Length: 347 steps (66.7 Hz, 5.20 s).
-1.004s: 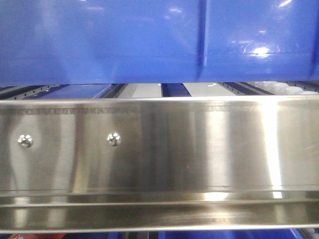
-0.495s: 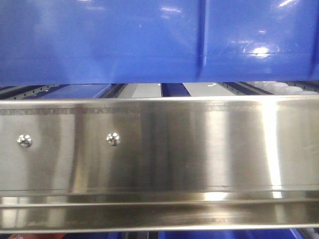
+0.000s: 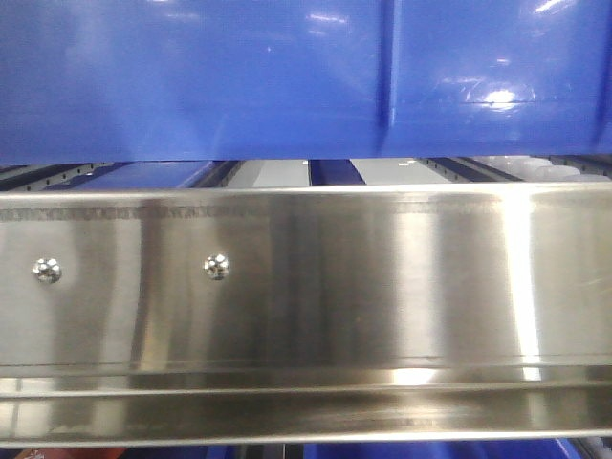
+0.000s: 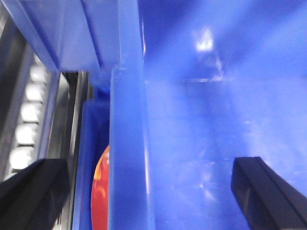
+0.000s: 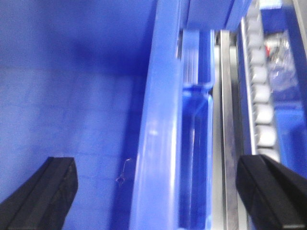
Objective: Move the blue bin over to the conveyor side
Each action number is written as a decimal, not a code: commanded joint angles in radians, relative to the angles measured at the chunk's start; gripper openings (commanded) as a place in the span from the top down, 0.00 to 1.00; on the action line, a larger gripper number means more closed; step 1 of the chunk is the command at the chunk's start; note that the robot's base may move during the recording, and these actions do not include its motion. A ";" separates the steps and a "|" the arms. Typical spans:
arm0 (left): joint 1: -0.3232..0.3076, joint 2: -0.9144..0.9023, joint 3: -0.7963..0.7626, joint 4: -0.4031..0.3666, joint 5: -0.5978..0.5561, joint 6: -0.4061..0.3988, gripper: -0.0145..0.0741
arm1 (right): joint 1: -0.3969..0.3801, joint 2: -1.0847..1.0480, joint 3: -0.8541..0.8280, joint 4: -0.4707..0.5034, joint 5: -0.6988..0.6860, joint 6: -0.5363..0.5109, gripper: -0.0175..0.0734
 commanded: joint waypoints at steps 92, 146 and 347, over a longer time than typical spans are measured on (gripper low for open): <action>0.002 0.067 0.041 0.014 -0.007 0.017 0.84 | -0.001 0.039 -0.006 -0.018 -0.017 0.033 0.89; -0.137 -0.178 -0.068 -0.019 -0.007 -0.026 0.85 | -0.001 -0.272 -0.009 -0.094 -0.017 0.000 0.89; -0.242 -0.154 -0.068 0.014 -0.007 -0.068 0.85 | -0.001 -0.339 -0.008 -0.162 -0.080 -0.002 0.89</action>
